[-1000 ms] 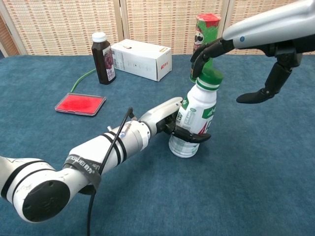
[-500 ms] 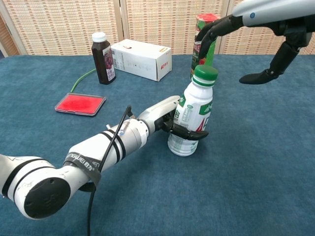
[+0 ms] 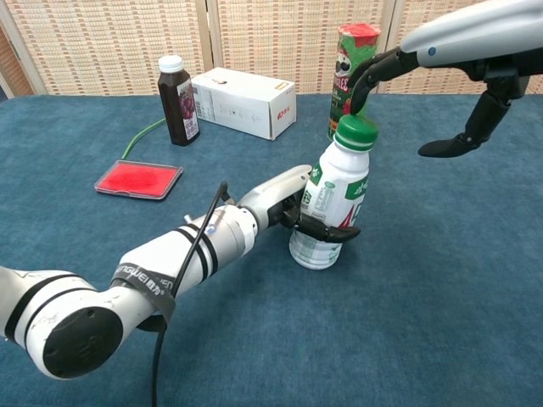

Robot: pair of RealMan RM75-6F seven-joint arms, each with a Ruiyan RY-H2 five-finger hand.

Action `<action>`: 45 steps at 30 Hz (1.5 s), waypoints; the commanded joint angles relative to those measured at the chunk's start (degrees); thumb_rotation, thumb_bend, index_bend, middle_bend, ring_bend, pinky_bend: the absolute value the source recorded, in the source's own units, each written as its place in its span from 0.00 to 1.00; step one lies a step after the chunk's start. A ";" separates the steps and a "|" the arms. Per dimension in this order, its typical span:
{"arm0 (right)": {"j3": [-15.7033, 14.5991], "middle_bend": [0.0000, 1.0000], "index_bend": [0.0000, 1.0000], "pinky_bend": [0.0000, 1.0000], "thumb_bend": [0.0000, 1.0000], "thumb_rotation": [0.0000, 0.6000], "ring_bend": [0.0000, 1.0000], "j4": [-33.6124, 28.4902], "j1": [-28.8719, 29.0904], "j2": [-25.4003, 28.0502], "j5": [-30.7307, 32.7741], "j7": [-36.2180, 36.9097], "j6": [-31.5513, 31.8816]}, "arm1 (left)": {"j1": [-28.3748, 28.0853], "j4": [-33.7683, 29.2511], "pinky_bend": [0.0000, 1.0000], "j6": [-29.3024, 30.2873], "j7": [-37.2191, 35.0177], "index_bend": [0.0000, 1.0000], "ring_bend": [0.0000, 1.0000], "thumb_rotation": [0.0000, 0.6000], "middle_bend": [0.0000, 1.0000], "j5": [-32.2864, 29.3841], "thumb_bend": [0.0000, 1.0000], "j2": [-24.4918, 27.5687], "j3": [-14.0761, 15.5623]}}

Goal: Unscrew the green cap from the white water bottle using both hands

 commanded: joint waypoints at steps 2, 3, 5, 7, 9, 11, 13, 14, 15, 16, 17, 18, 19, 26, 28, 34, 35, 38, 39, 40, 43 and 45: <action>-0.05 0.00 0.19 0.00 0.29 1.00 0.00 -0.35 0.19 -0.12 0.28 -0.14 0.07 | 0.00 0.06 0.56 -0.01 0.02 0.71 0.63 1.00 0.96 0.07 0.93 -0.02 0.10; -0.05 0.00 0.19 0.00 0.29 1.00 0.00 -0.46 0.24 -0.15 0.34 -0.03 0.01 | -0.03 0.12 0.56 -0.06 0.04 0.71 0.63 1.00 0.96 0.08 0.93 -0.04 0.13; -0.09 0.00 0.19 0.00 0.29 1.00 0.00 -0.58 0.32 -0.17 0.30 0.00 -0.12 | -0.09 0.17 0.56 -0.10 0.09 0.71 0.63 1.00 0.96 0.09 0.93 -0.08 0.13; -0.16 0.00 0.19 0.00 0.29 1.00 0.00 -0.83 0.39 -0.19 0.03 0.02 -0.28 | -0.15 0.17 0.56 -0.05 0.12 0.71 0.63 1.00 0.96 0.15 0.93 -0.11 0.12; -0.21 0.00 0.20 0.00 0.29 1.00 0.00 -1.30 0.40 -0.09 -0.38 0.29 -0.61 | -0.20 0.22 0.56 -0.05 0.17 0.71 0.63 1.00 0.96 0.16 0.93 -0.12 0.10; -0.36 0.00 0.20 0.00 0.29 1.00 0.00 -1.78 0.34 0.14 -1.05 0.32 -0.82 | -0.25 0.30 0.56 -0.11 0.16 0.71 0.63 1.00 0.96 0.09 0.93 -0.13 0.01; -0.76 0.00 0.20 0.00 0.29 1.00 0.00 -2.44 0.12 0.55 -1.92 0.22 -1.02 | -0.30 0.46 0.56 -0.19 0.14 0.71 0.63 1.00 0.96 0.01 0.93 -0.12 -0.08; -0.98 0.00 0.20 0.00 0.29 1.00 0.00 -2.75 0.04 0.82 -2.18 0.11 -1.13 | -0.31 0.55 0.56 -0.21 0.13 0.71 0.63 1.00 0.96 -0.02 0.93 -0.12 -0.10; -1.24 0.00 0.20 0.00 0.29 1.00 0.00 -3.16 -0.04 1.20 -2.46 0.00 -1.28 | -0.31 0.68 0.56 -0.29 0.07 0.71 0.63 1.00 0.96 -0.07 0.93 -0.11 -0.12; -1.42 0.00 0.21 0.00 0.29 1.00 0.00 -3.38 -0.10 1.49 -2.60 -0.11 -1.36 | -0.30 0.79 0.56 -0.34 0.01 0.71 0.63 1.00 0.96 -0.11 0.93 -0.12 -0.13; -1.56 0.00 0.22 0.00 0.29 1.00 0.00 -3.65 -0.16 1.84 -2.65 -0.16 -1.39 | -0.28 0.90 0.56 -0.38 -0.06 0.71 0.63 1.00 0.96 -0.17 0.93 -0.15 -0.15; -1.59 0.00 0.23 0.00 0.29 1.00 0.00 -4.06 -0.28 2.31 -2.74 0.04 -1.34 | -0.28 1.04 0.56 -0.48 -0.16 0.71 0.63 1.00 0.96 -0.21 0.93 -0.20 -0.14; -1.52 0.00 0.24 0.00 0.29 1.00 0.00 -4.28 -0.41 2.67 -2.97 0.30 -1.24 | -0.28 1.14 0.56 -0.51 -0.22 0.71 0.63 1.00 0.96 -0.22 0.93 -0.23 -0.12; -0.61 0.00 0.25 0.00 0.29 1.00 0.00 -4.40 -2.19 5.12 -5.29 3.56 -0.11 | -0.28 1.36 0.56 -0.23 -0.35 0.71 0.63 1.00 0.96 -0.18 0.93 -0.16 -0.22; 0.74 0.00 0.21 0.00 0.29 1.00 0.00 -3.17 -3.31 4.06 -7.55 6.60 1.05 | -0.20 1.30 0.56 -0.15 -0.15 0.71 0.63 1.00 0.96 -0.17 0.93 -0.09 -0.14; 2.57 0.00 0.18 0.00 0.29 1.00 0.00 1.32 -4.06 -0.85 -10.48 8.50 2.40 | -0.04 0.81 0.56 0.05 0.51 0.71 0.63 1.00 0.96 -0.20 0.93 -0.22 0.00; 2.72 0.00 0.19 0.00 0.29 1.00 0.00 1.62 -3.71 -1.34 -9.94 7.87 2.26 | -0.03 0.74 0.56 0.08 0.61 0.71 0.63 1.00 0.96 -0.20 0.93 -0.26 0.00; 3.17 0.00 0.23 0.00 0.29 1.00 0.00 2.05 -2.51 -2.86 -7.37 5.44 2.27 | -0.07 0.61 0.56 0.03 0.89 0.71 0.63 1.00 0.96 -0.27 0.93 -0.40 -0.03; 3.27 0.00 0.24 0.00 0.29 1.00 0.00 2.11 -2.11 -3.36 -6.20 4.55 2.40 | -0.08 0.57 0.56 -0.02 0.97 0.71 0.63 1.00 0.96 -0.31 0.93 -0.43 -0.05; 3.30 0.00 0.25 0.00 0.29 1.00 0.00 2.17 -1.83 -3.70 -5.39 3.88 2.53 | -0.06 0.55 0.56 -0.02 1.03 0.71 0.63 1.00 0.96 -0.33 0.93 -0.46 -0.04; 2.89 0.00 0.26 0.00 0.29 1.00 0.00 2.35 -1.06 -4.35 -2.92 1.59 2.73 | -0.03 0.46 0.56 0.07 1.21 0.71 0.63 1.00 0.96 -0.20 0.93 -0.39 0.06; 2.63 0.00 0.26 0.00 0.29 1.00 0.00 2.57 -0.69 -4.73 -1.53 0.40 3.03 | 0.01 0.38 0.56 0.12 1.26 0.71 0.63 1.00 0.96 -0.17 0.93 -0.32 0.08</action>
